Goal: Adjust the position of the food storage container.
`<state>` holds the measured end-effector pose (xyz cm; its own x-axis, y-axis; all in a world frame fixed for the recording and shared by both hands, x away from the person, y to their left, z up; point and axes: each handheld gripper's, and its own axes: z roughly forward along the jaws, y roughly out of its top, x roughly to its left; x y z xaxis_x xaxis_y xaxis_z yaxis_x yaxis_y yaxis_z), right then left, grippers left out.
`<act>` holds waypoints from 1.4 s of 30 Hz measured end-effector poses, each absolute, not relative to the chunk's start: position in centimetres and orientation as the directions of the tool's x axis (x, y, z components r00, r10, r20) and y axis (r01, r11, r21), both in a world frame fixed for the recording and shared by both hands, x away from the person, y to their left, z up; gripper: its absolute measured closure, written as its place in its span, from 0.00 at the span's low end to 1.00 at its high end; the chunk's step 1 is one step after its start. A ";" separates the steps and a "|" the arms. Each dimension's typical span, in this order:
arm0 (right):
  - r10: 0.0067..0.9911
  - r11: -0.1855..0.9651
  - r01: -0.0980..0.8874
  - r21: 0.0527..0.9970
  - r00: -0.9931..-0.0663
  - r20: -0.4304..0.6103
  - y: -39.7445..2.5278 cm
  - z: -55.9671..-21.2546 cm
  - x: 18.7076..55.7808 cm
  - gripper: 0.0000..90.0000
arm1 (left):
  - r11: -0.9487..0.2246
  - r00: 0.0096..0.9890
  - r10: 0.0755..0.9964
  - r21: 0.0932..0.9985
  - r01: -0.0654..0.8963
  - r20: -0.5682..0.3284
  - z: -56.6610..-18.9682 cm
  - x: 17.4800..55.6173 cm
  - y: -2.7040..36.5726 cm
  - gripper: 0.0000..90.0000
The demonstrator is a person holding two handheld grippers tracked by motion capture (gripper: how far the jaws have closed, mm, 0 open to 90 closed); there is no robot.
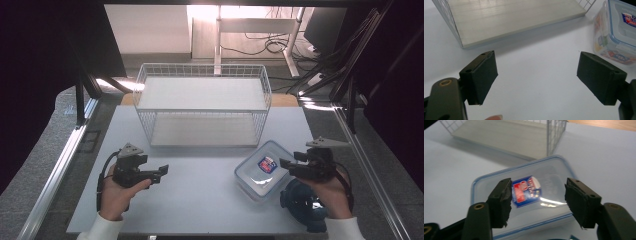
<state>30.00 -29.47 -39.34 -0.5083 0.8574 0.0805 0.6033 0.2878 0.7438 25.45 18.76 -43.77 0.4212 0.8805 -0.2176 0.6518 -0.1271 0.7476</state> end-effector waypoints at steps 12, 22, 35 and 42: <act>0.885 0.345 0.738 0.580 -0.462 0.062 -30.5 -40.2 35.5 0.70 | -0.148 0.428 0.879 0.733 0.663 -0.210 -44.3 25.5 18.4 0.18; 0.897 0.396 0.770 0.500 -0.441 -0.031 -30.2 -41.7 38.2 0.93 | -0.149 0.424 0.880 0.725 0.673 -0.213 -44.6 25.6 18.7 0.18; 0.917 0.373 0.815 0.444 -0.398 -0.039 -32.3 -44.3 38.9 0.99 | -0.148 0.436 0.869 0.717 0.682 -0.235 -44.6 25.5 18.7 0.18; 0.898 0.420 0.804 0.420 -0.436 -0.063 -31.4 -44.1 38.1 0.99 | -0.147 0.450 0.858 0.723 0.676 -0.246 -44.3 25.3 18.4 0.18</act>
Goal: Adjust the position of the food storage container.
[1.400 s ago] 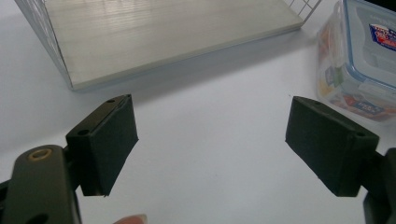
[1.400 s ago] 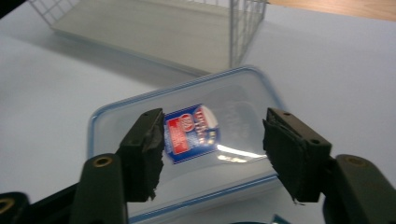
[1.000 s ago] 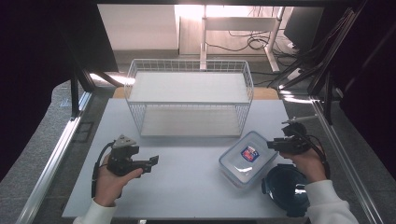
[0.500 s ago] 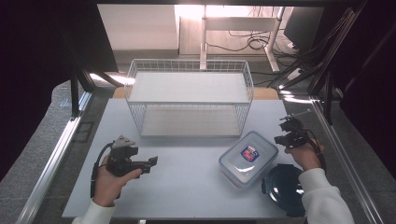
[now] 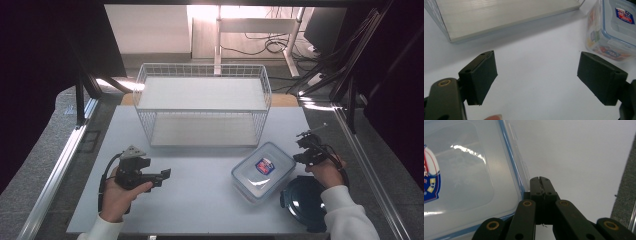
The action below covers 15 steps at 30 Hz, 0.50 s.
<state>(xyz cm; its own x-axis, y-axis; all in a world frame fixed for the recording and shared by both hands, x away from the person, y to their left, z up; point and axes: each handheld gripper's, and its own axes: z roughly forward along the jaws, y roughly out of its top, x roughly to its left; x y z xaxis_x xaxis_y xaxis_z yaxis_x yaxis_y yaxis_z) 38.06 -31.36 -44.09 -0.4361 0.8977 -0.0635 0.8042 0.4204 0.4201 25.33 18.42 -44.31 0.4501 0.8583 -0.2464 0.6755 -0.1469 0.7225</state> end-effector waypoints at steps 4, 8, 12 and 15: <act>0.877 0.459 0.789 0.409 -0.477 -0.062 -30.4 -43.9 37.5 0.99 | -0.151 0.447 0.862 0.720 0.677 -0.240 -44.4 25.4 18.4 0.18; 0.844 0.513 0.764 0.390 -0.531 -0.071 -28.7 -43.8 36.8 0.99 | -0.153 0.446 0.863 0.719 0.678 -0.237 -44.4 25.4 18.5 0.18; 0.817 0.554 0.741 0.381 -0.573 -0.073 -27.2 -43.7 36.1 0.99 | -0.150 0.445 0.863 0.721 0.676 -0.238 -44.4 25.3 18.5 0.18; 0.793 0.585 0.722 0.371 -0.604 -0.075 -26.0 -43.7 35.3 0.99 | -0.153 0.446 0.863 0.720 0.677 -0.236 -44.4 25.4 18.5 0.18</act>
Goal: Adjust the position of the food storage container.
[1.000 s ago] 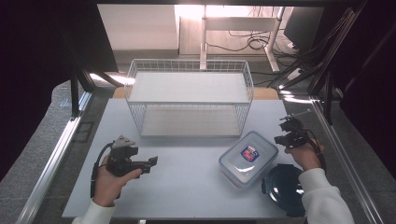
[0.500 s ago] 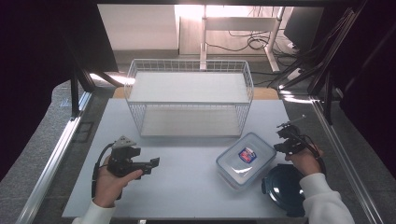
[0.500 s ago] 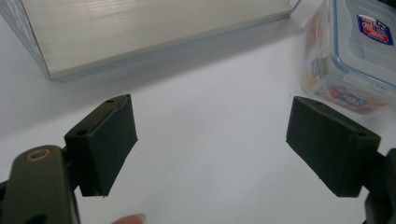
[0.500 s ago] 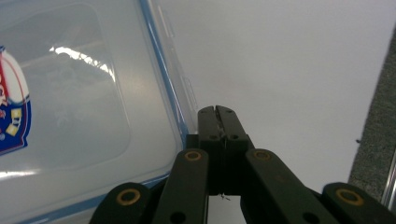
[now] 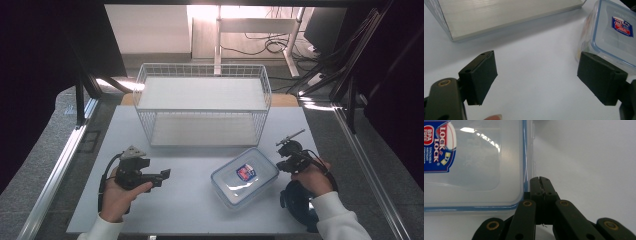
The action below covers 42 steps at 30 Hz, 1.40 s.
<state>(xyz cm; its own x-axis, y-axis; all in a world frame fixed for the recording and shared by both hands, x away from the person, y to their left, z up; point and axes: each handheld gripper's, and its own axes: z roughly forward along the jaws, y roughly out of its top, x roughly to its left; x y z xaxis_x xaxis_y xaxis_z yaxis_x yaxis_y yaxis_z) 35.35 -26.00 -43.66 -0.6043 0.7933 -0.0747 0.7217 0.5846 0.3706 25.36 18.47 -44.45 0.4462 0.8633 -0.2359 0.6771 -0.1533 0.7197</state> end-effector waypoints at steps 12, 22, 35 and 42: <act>0.758 0.621 0.693 0.367 -0.650 -0.055 -23.7 -43.5 33.5 0.99 | -0.160 0.450 0.863 0.717 0.678 -0.232 -44.5 25.4 18.2 0.18; 0.724 0.642 0.661 0.388 -0.690 -0.022 -21.6 -43.6 31.8 0.99 | -0.163 0.452 0.861 0.715 0.679 -0.234 -44.6 25.4 18.3 0.18; 0.675 0.664 0.621 0.418 -0.737 0.023 -18.6 -43.9 30.4 0.99 | -0.169 0.453 0.861 0.709 0.685 -0.232 -44.9 25.5 18.1 0.18; 0.632 0.683 0.589 0.431 -0.773 0.055 -16.8 -44.1 29.9 0.99 | -0.167 0.453 0.861 0.710 0.684 -0.233 -44.8 25.4 18.1 0.18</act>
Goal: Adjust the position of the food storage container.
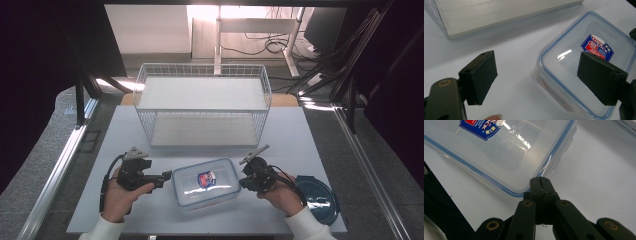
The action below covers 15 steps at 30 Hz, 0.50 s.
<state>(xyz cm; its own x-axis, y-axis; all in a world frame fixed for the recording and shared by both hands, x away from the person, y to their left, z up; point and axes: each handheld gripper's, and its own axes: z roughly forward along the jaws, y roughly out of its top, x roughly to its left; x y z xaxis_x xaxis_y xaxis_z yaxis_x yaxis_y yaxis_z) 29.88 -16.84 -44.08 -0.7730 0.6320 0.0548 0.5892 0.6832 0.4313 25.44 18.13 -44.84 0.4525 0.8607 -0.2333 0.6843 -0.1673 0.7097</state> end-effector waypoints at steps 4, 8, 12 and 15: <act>0.634 0.669 0.591 0.452 -0.770 0.069 -16.8 -44.1 29.9 0.99 | -0.173 0.459 0.857 0.709 0.683 -0.233 -44.8 25.4 18.1 0.18; 0.650 0.646 0.578 0.498 -0.759 0.038 -17.4 -43.7 29.5 0.99 | -0.181 0.480 0.846 0.722 0.668 -0.232 -44.6 25.1 18.0 0.19; 0.649 0.605 0.566 0.560 -0.758 0.065 -18.2 -42.9 28.8 0.99 | -0.206 0.523 0.821 0.735 0.646 -0.229 -44.3 24.6 17.5 0.20; 0.651 0.580 0.560 0.591 -0.755 0.078 -18.7 -42.9 28.7 0.98 | -0.231 0.552 0.804 0.738 0.634 -0.222 -44.2 24.4 17.1 0.22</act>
<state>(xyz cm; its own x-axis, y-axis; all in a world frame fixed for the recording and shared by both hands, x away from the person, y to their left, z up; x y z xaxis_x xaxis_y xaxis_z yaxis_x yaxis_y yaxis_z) 28.67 -18.70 -42.88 -0.7555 0.6506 0.0777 0.5605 0.5803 0.5908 24.35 17.11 -44.18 0.5521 0.8036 -0.2224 0.6339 -0.2313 0.7380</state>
